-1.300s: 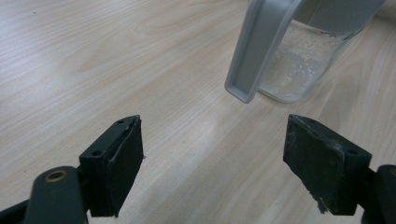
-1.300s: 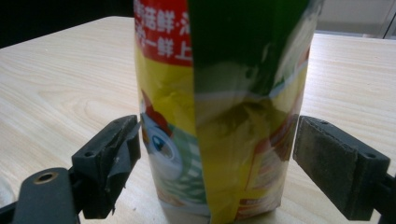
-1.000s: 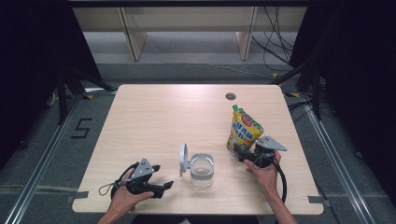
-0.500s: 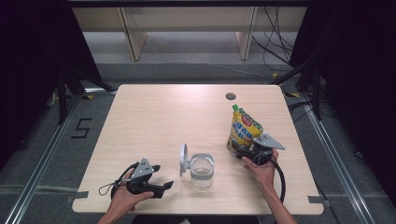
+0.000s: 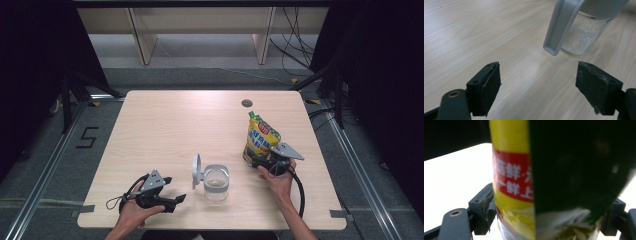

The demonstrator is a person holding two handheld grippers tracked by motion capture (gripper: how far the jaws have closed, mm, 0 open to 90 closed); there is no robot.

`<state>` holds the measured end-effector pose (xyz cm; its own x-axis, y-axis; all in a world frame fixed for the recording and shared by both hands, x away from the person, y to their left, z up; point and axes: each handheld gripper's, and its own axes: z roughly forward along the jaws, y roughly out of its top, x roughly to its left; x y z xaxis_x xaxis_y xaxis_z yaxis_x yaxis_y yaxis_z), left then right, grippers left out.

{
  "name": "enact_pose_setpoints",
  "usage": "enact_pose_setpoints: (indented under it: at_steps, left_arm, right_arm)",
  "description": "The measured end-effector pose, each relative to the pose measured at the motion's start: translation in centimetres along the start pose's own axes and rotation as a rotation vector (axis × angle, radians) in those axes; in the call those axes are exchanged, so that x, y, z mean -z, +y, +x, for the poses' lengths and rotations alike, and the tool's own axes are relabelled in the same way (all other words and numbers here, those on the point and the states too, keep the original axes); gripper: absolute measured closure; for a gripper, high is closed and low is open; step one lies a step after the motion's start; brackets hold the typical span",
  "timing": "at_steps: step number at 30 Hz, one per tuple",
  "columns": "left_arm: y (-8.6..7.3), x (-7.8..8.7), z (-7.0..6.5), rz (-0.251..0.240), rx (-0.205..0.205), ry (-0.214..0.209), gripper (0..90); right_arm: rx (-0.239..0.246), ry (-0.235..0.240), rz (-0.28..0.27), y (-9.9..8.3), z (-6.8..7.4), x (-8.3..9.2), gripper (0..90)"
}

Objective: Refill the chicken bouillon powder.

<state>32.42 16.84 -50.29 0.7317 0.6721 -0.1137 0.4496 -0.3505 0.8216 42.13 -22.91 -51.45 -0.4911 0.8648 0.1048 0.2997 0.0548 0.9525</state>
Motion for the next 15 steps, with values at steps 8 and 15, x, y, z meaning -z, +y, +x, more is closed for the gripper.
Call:
enact_pose_setpoints:
  at_steps: [8, 15]
  left_arm:
    - [0.03, 0.07, 0.08, 0.004, -0.005, -0.009, 19.8]
    - [0.05, 0.14, 0.21, -0.008, -0.027, -0.003, 19.8]
  right_arm:
    - [0.053, -0.024, -0.051, -0.03, -0.53, -0.4, 29.2]
    - [0.052, -0.042, -0.01, 0.6, -0.04, 0.02, 35.7]
